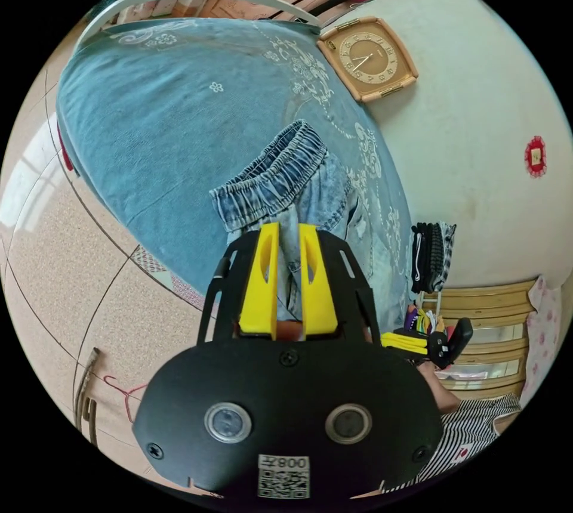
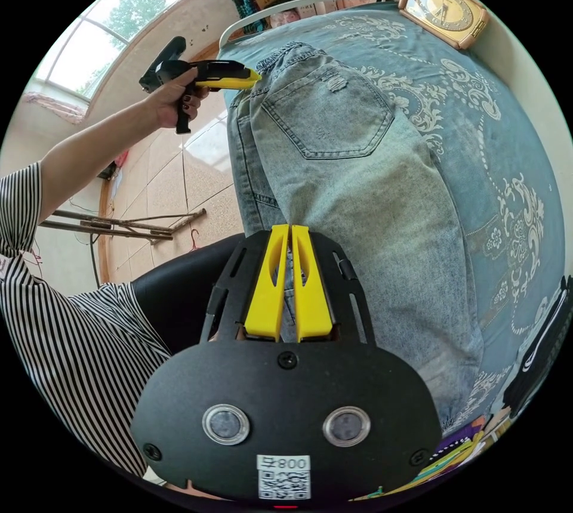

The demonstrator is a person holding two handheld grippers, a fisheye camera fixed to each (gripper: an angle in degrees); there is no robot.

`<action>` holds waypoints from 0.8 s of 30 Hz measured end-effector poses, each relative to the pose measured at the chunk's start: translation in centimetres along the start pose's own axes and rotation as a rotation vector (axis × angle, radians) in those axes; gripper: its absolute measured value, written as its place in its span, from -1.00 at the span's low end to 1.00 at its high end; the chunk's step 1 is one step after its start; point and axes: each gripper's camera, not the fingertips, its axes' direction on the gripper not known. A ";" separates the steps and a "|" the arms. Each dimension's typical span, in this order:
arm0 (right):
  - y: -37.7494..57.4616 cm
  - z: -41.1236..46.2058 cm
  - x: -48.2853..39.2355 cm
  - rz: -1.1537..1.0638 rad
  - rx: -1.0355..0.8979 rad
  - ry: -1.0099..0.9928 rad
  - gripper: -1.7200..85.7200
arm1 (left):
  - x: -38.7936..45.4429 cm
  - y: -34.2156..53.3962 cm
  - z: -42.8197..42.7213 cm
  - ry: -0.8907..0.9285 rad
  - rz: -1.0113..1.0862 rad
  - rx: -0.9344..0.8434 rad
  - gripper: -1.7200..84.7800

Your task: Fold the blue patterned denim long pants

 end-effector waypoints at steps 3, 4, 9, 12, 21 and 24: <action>0.4 -0.3 -0.4 0.002 0.004 -0.009 -0.95 | 0.6 1.1 -0.8 -0.003 -0.001 0.006 -0.92; 0.7 -0.6 -0.6 -0.001 0.009 -0.013 -0.95 | 0.7 1.3 -1.2 -0.001 0.003 0.011 -0.93; 1.9 -2.3 -2.5 -0.038 0.047 -0.034 -0.95 | 2.0 3.8 -5.5 0.048 0.037 0.078 -0.95; 2.7 -1.0 -4.1 -0.076 0.019 -0.030 -0.95 | 2.3 5.0 -6.3 0.012 0.025 0.033 -0.95; 5.0 2.7 -6.0 -0.100 -0.036 -0.049 -0.95 | 6.4 7.2 -11.0 -0.043 0.044 0.053 -0.95; 6.1 3.3 -6.2 -0.097 -0.031 -0.074 -0.95 | 7.9 7.7 -12.9 -0.040 0.035 0.077 -0.95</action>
